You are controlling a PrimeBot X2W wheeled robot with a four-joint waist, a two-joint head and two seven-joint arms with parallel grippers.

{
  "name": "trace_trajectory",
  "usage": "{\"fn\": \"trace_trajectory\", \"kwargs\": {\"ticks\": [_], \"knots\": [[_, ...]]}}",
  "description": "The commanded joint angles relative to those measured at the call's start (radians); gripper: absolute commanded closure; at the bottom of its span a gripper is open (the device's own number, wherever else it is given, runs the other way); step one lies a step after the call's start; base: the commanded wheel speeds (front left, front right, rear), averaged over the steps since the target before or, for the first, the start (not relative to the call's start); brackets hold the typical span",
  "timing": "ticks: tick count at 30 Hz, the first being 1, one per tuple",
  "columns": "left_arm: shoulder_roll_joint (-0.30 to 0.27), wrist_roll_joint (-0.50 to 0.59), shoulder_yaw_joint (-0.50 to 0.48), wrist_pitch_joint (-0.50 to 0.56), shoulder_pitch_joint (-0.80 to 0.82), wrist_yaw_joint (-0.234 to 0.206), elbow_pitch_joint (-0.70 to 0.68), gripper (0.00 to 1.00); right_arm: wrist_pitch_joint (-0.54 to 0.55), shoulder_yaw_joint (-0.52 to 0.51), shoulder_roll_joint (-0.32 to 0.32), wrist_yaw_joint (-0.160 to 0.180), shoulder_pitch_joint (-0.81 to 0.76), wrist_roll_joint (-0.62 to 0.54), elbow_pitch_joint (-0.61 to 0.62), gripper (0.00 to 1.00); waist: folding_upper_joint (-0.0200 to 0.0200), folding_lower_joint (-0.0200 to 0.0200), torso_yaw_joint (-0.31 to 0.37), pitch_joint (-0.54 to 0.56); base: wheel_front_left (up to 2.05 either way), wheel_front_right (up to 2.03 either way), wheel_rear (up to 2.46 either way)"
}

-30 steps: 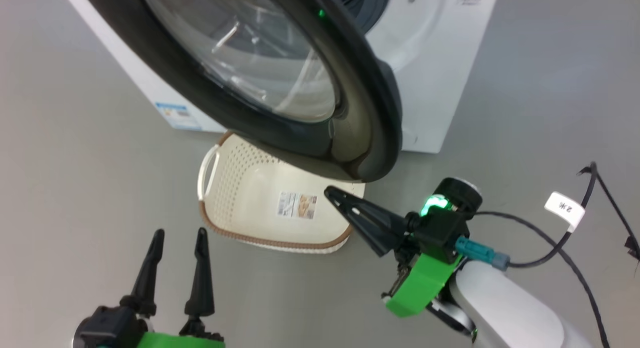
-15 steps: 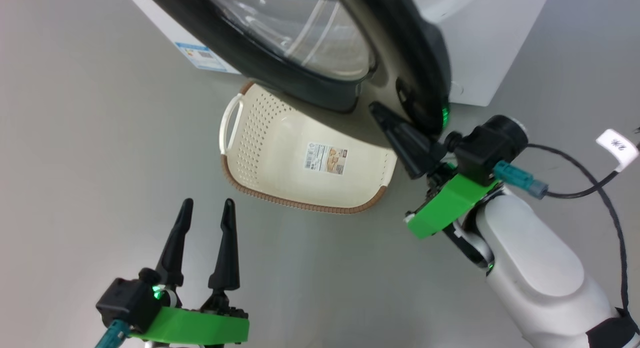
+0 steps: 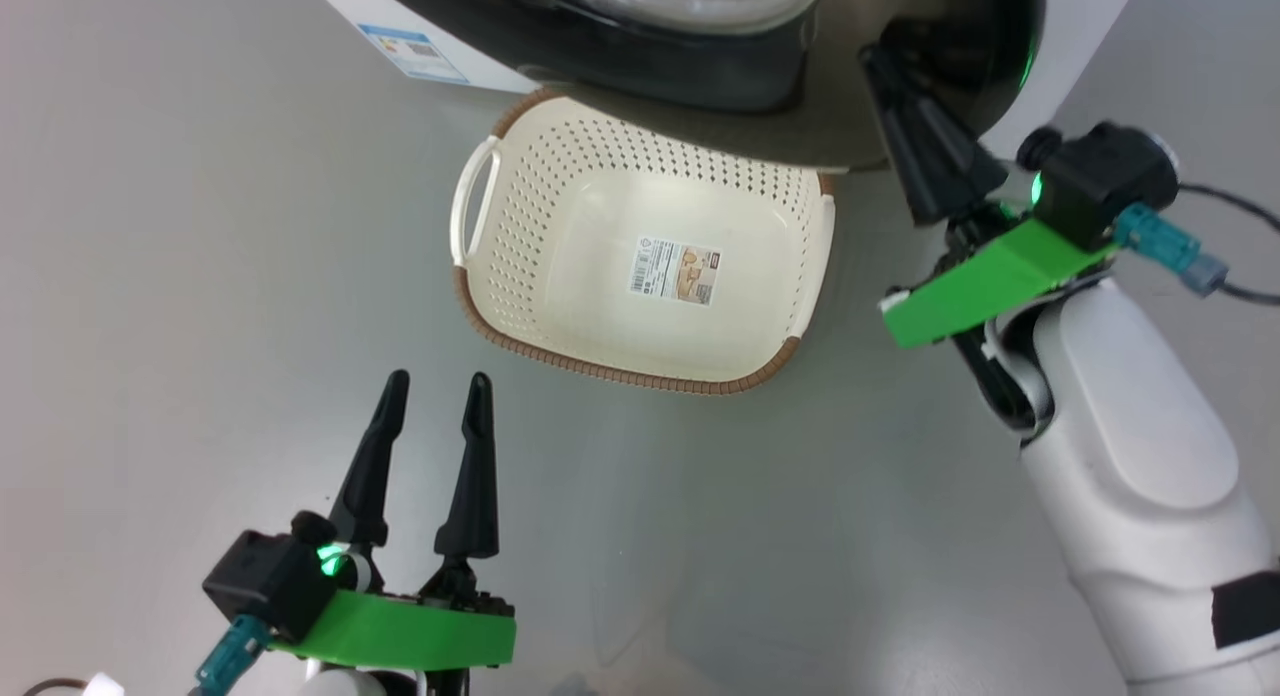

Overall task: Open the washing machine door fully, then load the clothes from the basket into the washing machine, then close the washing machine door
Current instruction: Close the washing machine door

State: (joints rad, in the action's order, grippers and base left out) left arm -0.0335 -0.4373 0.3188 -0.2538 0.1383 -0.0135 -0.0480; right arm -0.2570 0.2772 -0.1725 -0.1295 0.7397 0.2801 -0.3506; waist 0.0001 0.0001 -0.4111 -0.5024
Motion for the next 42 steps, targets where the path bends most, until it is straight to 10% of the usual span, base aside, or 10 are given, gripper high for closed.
{"fn": "trace_trajectory", "kwargs": {"ticks": [1,21,42], "knots": [[-0.017,-0.012,-0.027,-0.008,0.018,0.003,-0.028,0.00,-0.005,0.000,0.026,-0.001,0.026,-0.009,0.018,1.00,-0.0001,-0.0001,-0.005,-0.017,0.00,0.00,0.00],[-0.017,-0.055,0.033,-0.008,0.069,0.016,-0.042,0.00,-0.005,-0.126,0.046,-0.001,0.386,0.048,-0.150,1.00,-0.0001,-0.0001,-0.027,-0.106,0.00,0.00,0.00],[-0.017,-0.031,-0.004,-0.008,0.053,0.027,-0.020,0.00,-0.005,-0.079,0.067,-0.001,0.267,0.111,-0.139,1.00,-0.0001,-0.0001,0.020,-0.037,0.00,0.00,0.00]]}}
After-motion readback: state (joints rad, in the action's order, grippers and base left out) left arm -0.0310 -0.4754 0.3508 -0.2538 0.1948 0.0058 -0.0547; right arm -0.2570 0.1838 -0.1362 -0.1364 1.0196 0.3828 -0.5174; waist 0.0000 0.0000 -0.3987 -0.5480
